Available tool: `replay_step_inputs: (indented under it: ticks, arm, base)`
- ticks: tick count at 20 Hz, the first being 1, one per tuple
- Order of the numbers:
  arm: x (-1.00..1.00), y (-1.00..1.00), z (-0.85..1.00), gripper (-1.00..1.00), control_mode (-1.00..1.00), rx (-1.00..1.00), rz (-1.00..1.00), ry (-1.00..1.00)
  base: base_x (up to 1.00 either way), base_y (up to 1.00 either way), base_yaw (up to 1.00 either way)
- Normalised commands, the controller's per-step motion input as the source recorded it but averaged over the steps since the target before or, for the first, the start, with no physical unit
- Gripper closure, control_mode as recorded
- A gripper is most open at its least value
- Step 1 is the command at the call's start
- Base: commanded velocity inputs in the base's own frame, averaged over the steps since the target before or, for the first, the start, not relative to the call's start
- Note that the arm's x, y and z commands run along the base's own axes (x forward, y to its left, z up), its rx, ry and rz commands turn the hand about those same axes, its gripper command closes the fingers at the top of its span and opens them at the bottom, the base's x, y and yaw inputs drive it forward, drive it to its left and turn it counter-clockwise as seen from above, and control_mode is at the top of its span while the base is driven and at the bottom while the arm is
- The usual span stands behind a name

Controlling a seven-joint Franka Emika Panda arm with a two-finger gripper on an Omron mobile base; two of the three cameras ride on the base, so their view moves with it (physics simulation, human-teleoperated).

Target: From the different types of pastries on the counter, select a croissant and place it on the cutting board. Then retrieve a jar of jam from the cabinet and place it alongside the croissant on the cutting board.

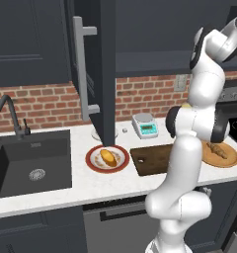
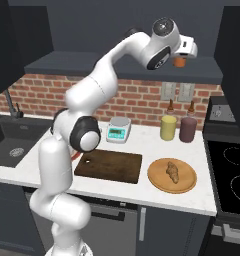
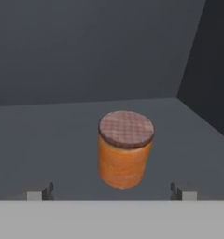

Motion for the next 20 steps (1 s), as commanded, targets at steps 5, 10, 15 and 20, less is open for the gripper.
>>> replay_step_inputs:
  ticks: [5,10,15,20]
  arm:
    - [0.02,-0.15,0.00,-1.00,-1.00,0.00,0.00,-0.01]
    - [0.26,-0.09,0.01,-1.00,-1.00,0.00,0.00,0.00]
    - [0.34,-0.13,0.05,-1.00,-1.00,0.00,0.00,0.00]
    - [0.14,-0.11,0.06,-1.00,-1.00,0.02,0.00,0.00]
  base:
    - [0.00,0.00,0.00]
    - [0.00,0.00,0.00]
    - [0.00,0.00,0.00]
    - [0.00,0.00,0.00]
